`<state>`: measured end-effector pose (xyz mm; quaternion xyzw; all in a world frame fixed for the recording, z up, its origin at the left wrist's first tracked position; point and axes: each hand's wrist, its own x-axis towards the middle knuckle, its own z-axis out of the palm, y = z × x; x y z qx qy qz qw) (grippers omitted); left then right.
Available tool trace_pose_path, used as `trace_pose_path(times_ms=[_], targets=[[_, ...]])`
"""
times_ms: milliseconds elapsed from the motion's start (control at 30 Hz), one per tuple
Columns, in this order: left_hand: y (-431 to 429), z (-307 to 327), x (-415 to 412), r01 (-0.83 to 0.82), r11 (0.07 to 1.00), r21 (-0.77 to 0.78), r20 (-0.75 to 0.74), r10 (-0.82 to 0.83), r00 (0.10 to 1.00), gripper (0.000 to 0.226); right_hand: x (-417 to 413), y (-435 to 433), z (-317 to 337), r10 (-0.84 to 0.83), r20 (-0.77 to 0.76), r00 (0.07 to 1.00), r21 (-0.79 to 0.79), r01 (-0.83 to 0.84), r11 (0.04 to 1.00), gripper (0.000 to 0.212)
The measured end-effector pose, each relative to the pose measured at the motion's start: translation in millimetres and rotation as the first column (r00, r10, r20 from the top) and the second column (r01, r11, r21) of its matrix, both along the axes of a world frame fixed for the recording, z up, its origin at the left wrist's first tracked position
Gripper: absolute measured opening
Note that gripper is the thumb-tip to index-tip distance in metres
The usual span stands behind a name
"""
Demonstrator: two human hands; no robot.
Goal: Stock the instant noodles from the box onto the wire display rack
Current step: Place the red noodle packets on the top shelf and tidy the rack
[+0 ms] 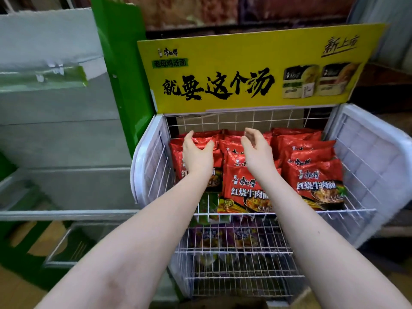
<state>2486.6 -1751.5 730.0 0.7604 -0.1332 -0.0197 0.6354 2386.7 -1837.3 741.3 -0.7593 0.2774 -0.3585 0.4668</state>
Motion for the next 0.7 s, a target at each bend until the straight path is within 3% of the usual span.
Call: trace_pose_path(times_ms=[400, 700], targets=[[19, -7, -60, 0.16, 0.987, -0.009, -0.027, -0.16, 0.987, 0.035, -59, 6, -28, -0.041, 0.016, 0.999, 0.077, 0.04, 0.996, 0.036], [22, -42, -51, 0.285, 0.957, -0.05, -0.143, -0.289, 0.947, 0.034, -71, 16, -59, -0.171, -0.108, 0.979, 0.068, 0.179, 0.982, 0.036]])
